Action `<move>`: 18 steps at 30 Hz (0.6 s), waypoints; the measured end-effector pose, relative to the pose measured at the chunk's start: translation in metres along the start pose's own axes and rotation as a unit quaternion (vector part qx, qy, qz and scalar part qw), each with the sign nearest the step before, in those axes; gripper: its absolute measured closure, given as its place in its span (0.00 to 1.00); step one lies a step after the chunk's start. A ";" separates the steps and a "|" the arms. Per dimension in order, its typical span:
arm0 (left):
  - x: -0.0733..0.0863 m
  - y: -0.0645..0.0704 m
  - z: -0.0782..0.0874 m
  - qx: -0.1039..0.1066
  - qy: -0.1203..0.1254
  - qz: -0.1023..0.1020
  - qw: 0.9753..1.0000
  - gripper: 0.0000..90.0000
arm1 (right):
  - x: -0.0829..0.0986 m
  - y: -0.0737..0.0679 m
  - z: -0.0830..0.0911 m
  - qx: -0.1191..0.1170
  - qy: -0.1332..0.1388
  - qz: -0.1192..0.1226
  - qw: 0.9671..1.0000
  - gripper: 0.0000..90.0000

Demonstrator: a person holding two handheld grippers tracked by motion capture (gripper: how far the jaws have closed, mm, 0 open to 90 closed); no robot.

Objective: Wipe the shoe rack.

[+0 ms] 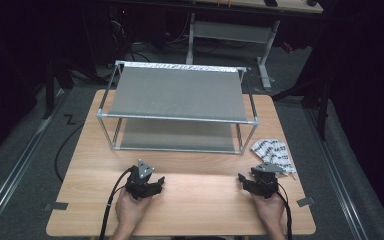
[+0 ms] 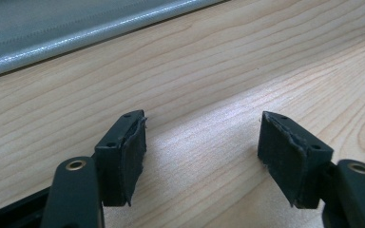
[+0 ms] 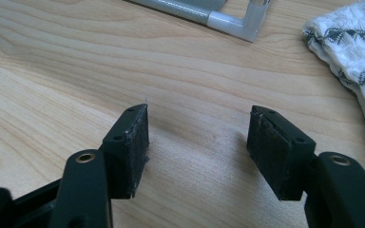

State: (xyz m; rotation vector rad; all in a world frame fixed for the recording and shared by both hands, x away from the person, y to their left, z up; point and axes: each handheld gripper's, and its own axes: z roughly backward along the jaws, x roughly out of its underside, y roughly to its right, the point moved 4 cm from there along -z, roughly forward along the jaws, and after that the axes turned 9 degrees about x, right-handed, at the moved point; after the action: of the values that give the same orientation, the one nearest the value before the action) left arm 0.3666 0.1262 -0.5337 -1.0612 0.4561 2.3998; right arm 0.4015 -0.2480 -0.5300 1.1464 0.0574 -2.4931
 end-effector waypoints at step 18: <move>0.000 0.000 0.000 0.000 -0.001 0.002 1.000 0.35 | 0.000 0.000 0.000 0.000 -0.001 -0.001 1.000 0.43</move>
State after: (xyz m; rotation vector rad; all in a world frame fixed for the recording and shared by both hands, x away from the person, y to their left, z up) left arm 0.3668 0.1266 -0.5338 -1.0595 0.4590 2.4032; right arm 0.4011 -0.2478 -0.5301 1.1432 0.0582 -2.4964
